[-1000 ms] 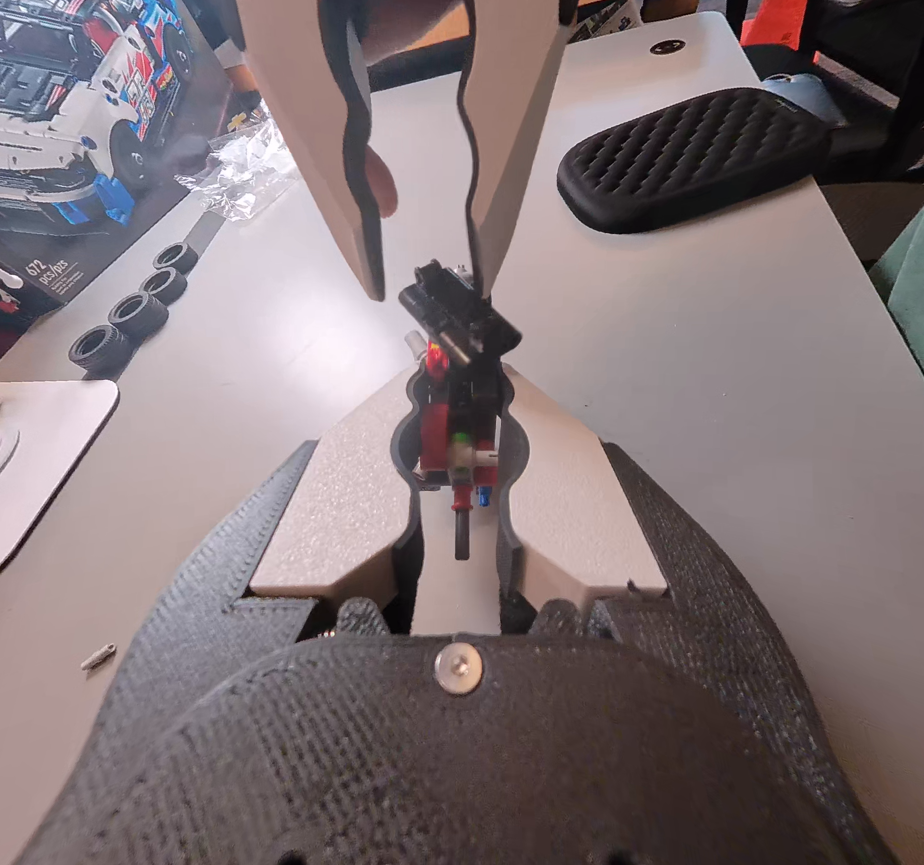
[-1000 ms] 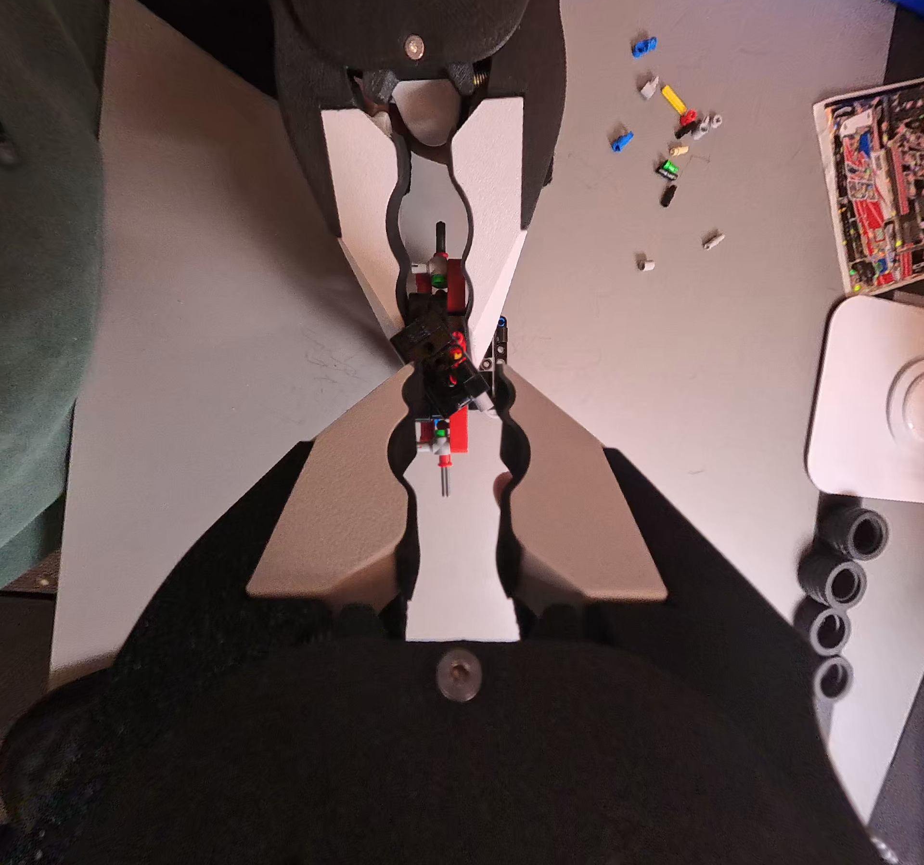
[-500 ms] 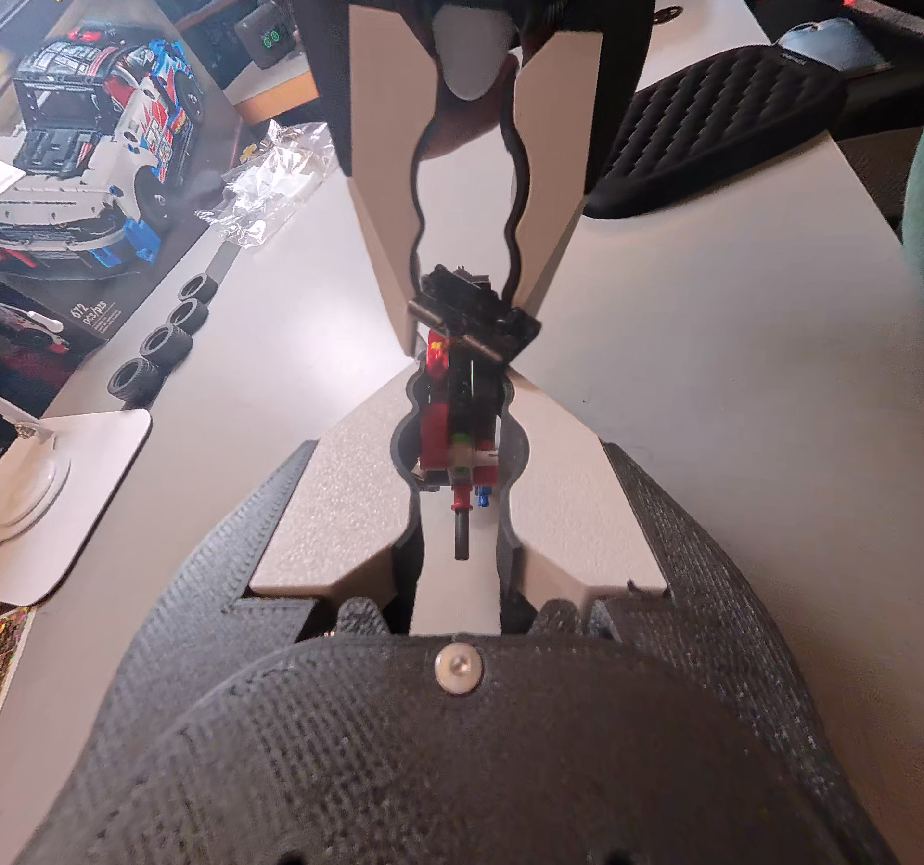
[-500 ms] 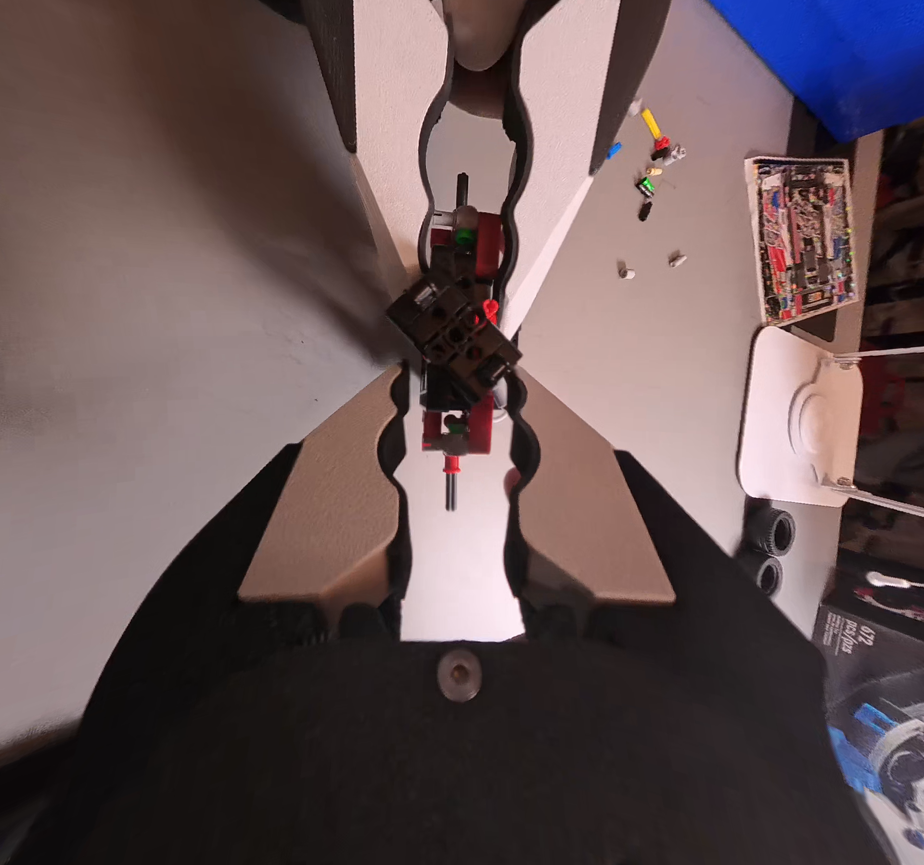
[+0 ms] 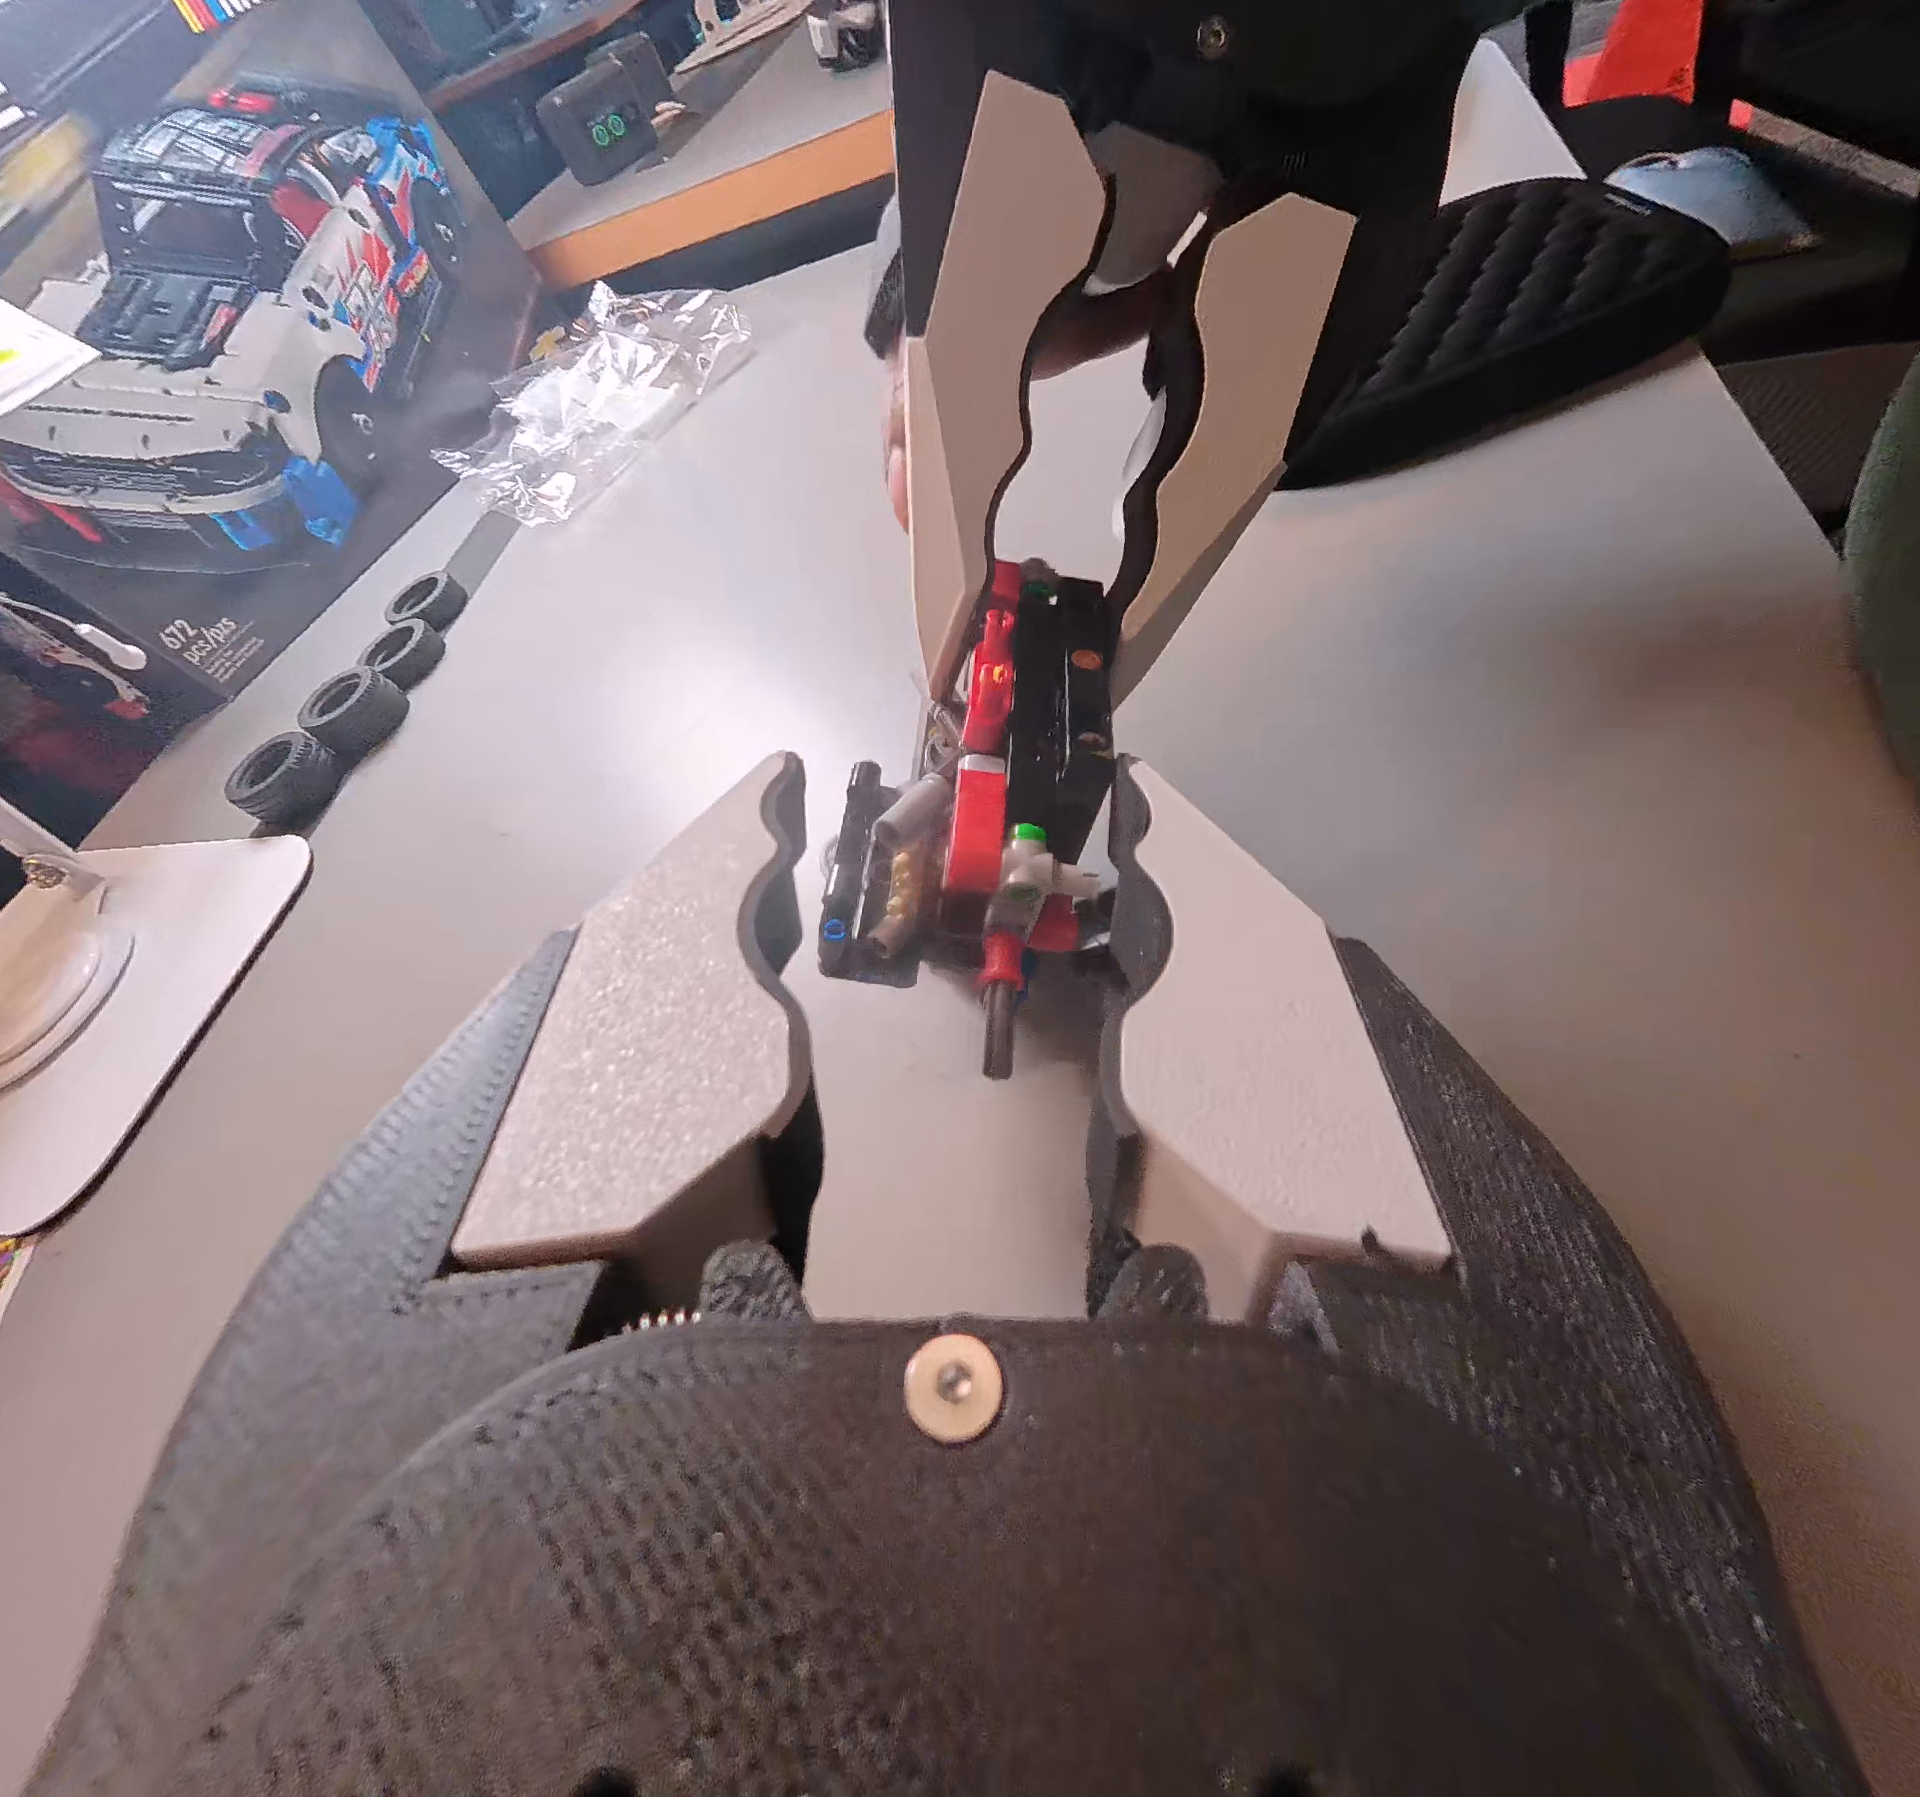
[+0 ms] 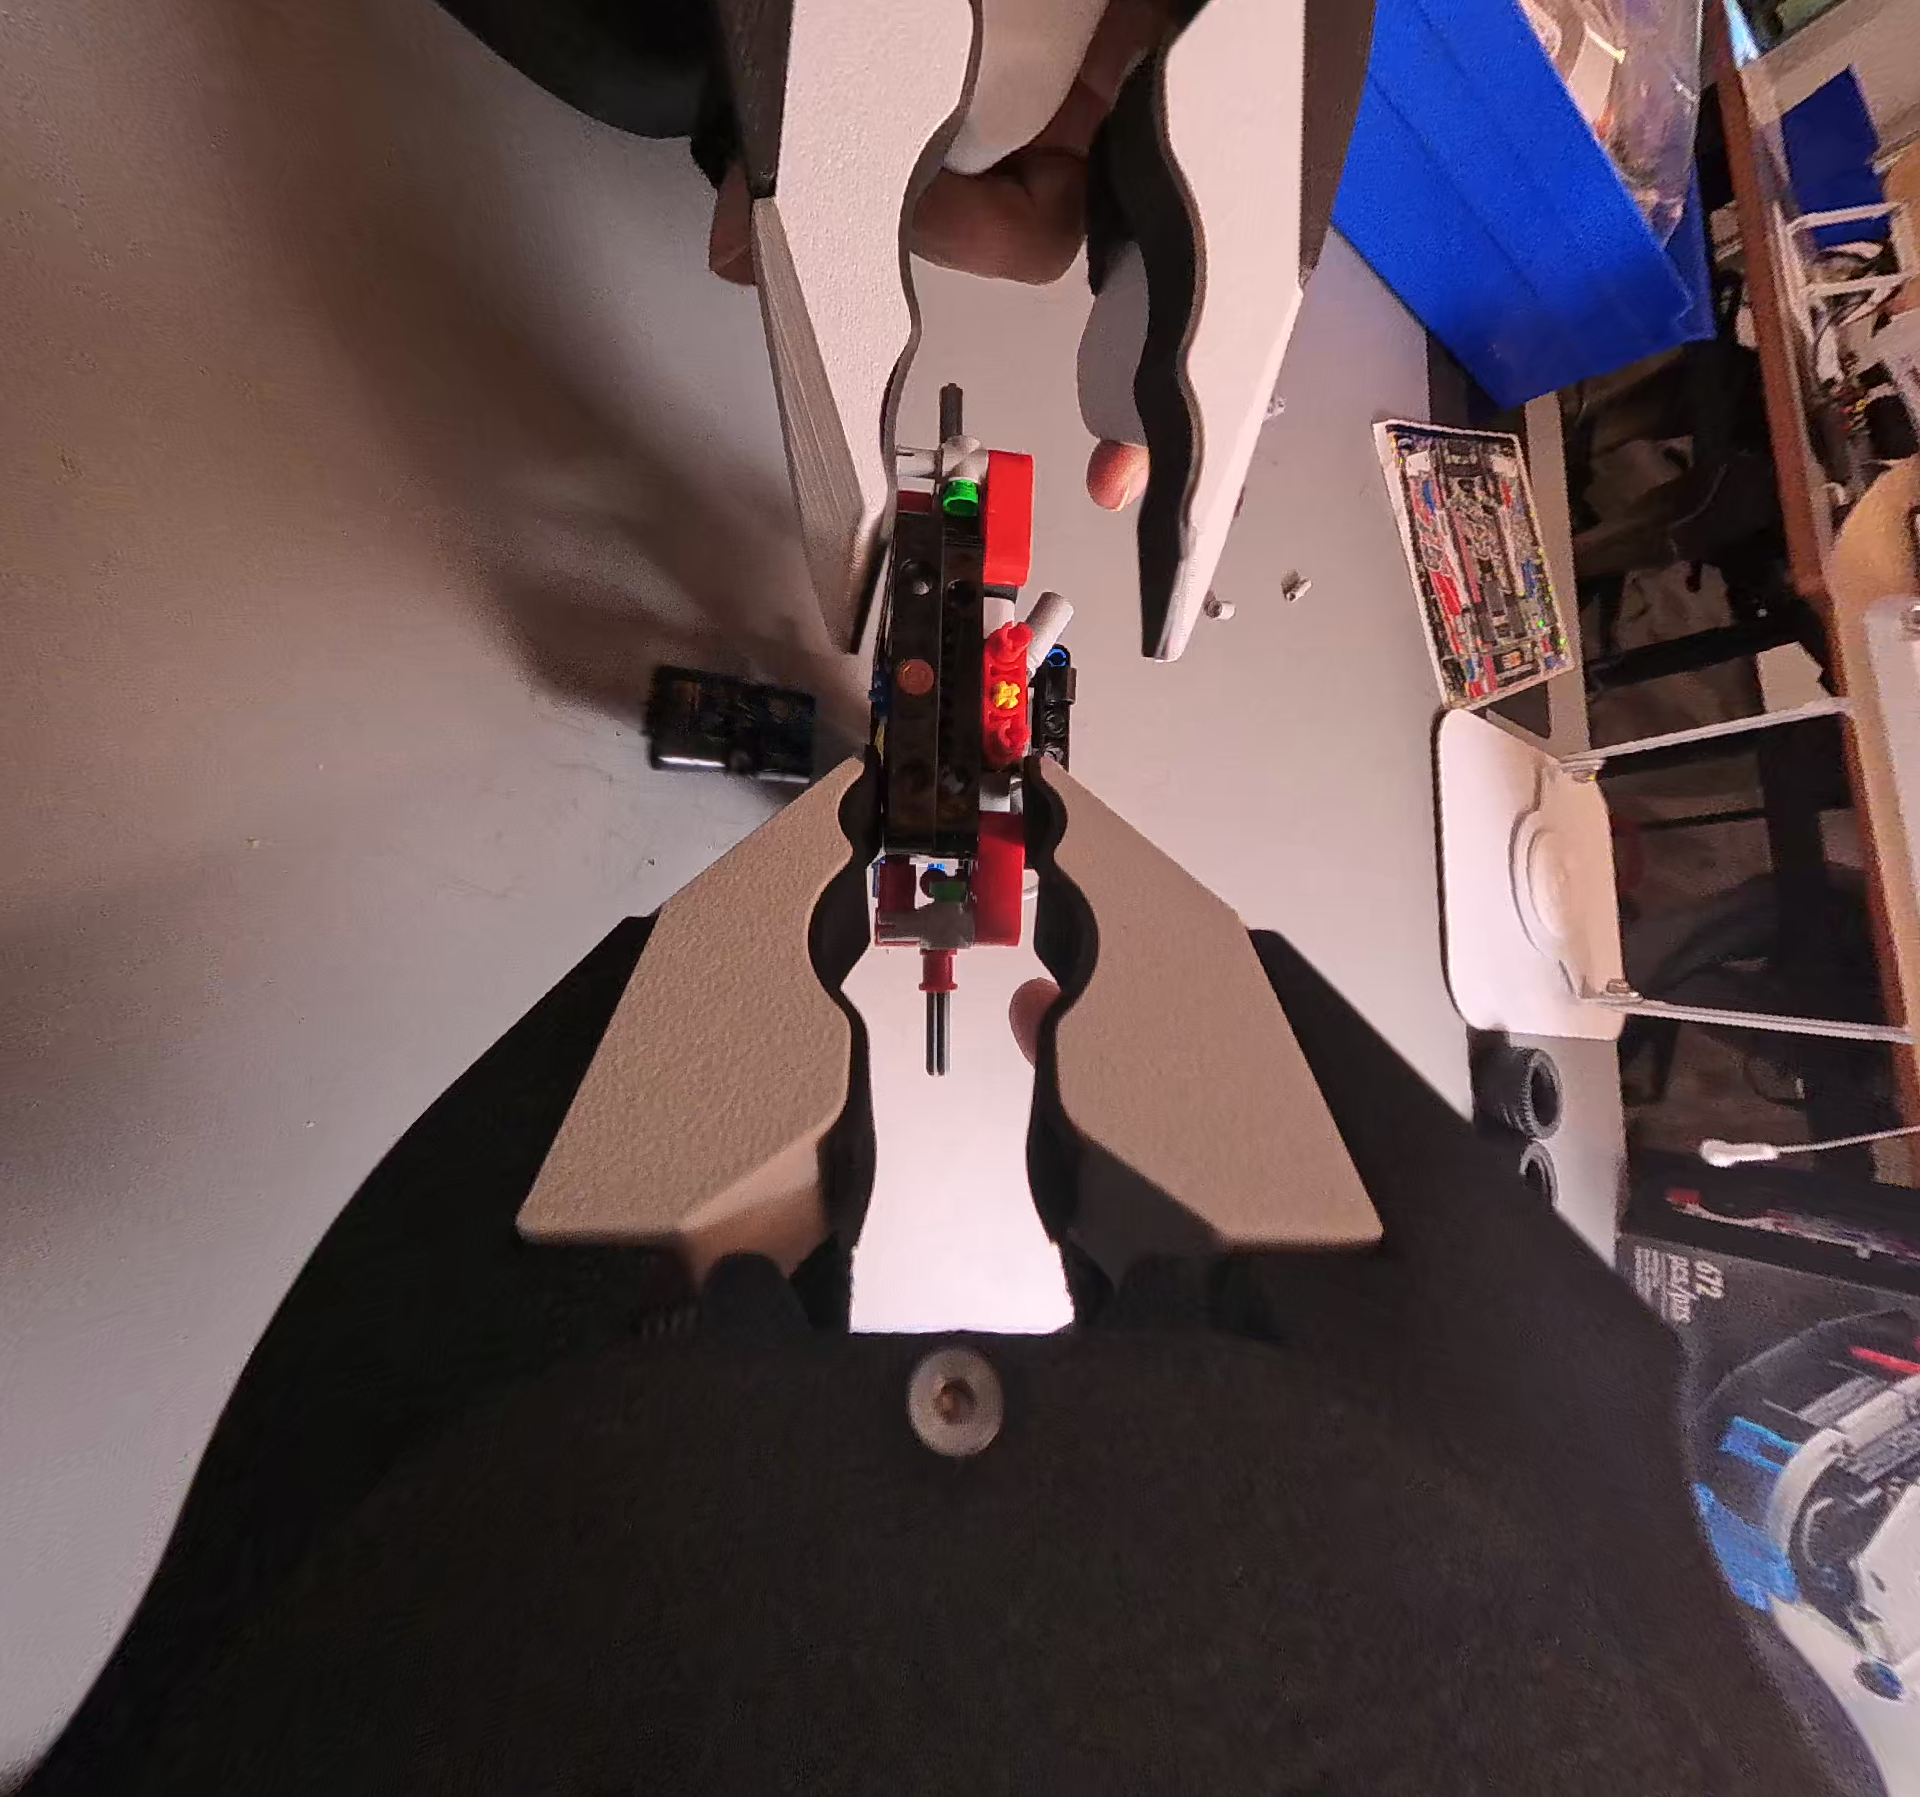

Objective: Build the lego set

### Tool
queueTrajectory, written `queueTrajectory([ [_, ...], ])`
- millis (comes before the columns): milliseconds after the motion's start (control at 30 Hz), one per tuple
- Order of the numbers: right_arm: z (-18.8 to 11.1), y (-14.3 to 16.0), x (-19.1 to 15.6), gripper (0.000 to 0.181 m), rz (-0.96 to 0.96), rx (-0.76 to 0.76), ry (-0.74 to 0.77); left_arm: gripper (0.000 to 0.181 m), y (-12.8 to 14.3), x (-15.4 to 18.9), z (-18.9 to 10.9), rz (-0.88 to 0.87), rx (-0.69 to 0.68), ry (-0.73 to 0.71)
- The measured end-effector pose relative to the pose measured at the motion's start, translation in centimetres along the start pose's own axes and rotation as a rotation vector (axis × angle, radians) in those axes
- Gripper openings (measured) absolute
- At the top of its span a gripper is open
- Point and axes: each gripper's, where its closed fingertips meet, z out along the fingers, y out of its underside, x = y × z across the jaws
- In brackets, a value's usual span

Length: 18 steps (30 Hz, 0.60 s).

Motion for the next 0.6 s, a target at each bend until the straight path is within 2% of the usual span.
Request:
queueTrajectory([
  [267,0.1,-0.3,-0.7,0.025,-0.062,0.078,0.029,0.066,2.8,0.3,0.3,0.048,-0.065,0.049],
  [467,-0.8,0.0,-1.1,0.025,0.095,0.242,-0.015,0.076,5.0,-0.1,0.5,-0.024,-0.109,0.094],
  [600,-1.6,0.3,-1.8,0.026,0.209,0.333,-0.056,0.071,5.7,1.3,1.6,-0.017,-0.142,0.159],
])
